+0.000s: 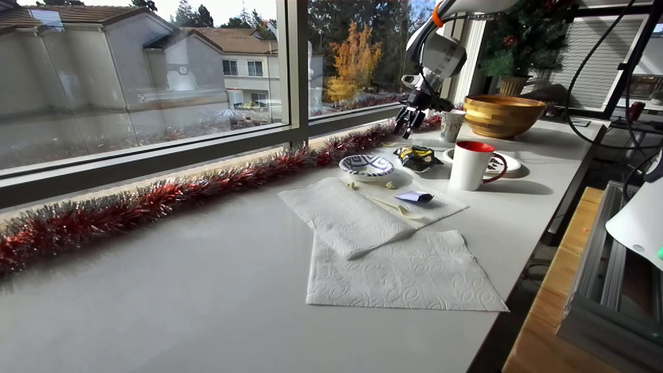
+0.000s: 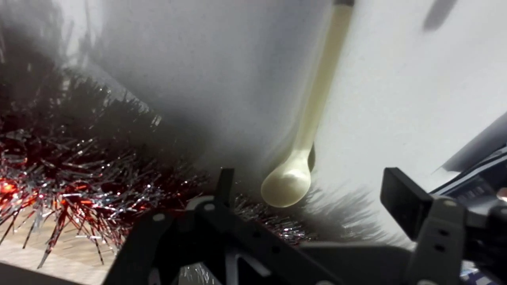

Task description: Using the spoon, move one object from the plate to the left, to the cup

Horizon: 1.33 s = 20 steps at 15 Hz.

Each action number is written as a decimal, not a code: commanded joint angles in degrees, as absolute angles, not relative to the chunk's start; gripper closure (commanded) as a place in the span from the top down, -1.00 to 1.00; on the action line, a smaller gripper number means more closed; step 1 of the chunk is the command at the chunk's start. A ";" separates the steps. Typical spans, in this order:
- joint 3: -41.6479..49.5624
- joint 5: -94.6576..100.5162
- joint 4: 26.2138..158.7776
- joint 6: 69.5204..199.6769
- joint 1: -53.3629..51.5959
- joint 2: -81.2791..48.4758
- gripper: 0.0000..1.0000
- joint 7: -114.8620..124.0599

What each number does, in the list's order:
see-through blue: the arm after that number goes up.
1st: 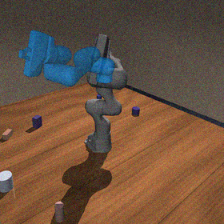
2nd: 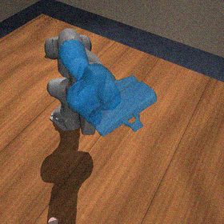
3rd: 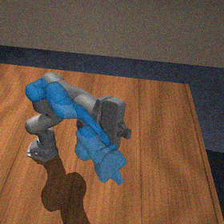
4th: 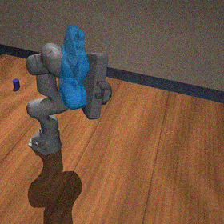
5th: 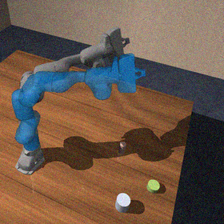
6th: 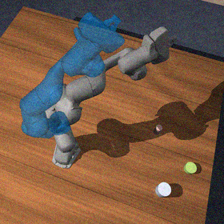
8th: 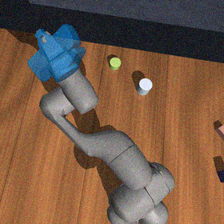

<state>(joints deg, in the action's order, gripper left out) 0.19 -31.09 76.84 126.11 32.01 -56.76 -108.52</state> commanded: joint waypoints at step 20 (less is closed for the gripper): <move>1.52 -29.31 82.32 120.13 32.89 -50.74 -0.93 -105.54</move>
<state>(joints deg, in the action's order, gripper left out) 0.61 -30.84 74.53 122.75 33.35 -58.23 -104.96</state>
